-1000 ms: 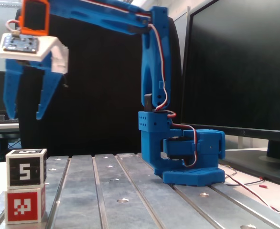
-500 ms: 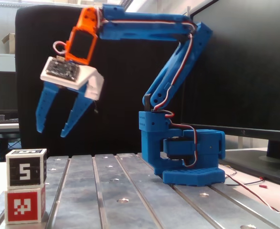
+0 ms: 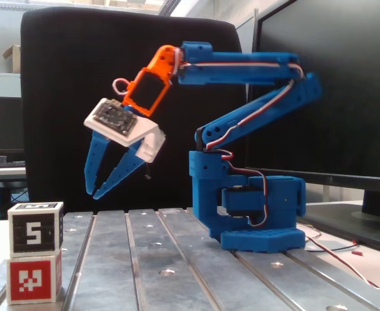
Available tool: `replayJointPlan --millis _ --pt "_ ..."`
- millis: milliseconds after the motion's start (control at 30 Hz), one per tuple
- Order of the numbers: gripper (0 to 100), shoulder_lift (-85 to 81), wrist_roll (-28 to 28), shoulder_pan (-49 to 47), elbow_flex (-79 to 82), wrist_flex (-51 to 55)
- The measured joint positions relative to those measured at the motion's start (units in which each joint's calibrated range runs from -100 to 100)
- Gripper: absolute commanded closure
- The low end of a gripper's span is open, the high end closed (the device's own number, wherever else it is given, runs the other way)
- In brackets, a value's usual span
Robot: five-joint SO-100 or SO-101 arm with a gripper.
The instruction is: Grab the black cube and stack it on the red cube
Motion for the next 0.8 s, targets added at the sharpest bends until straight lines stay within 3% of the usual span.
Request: replayJointPlan --millis 367,800 --pt "99 -23.3 0.0 0.3 14.4 2.6" --pt "99 -33.7 0.0 0.3 22.8 3.8"
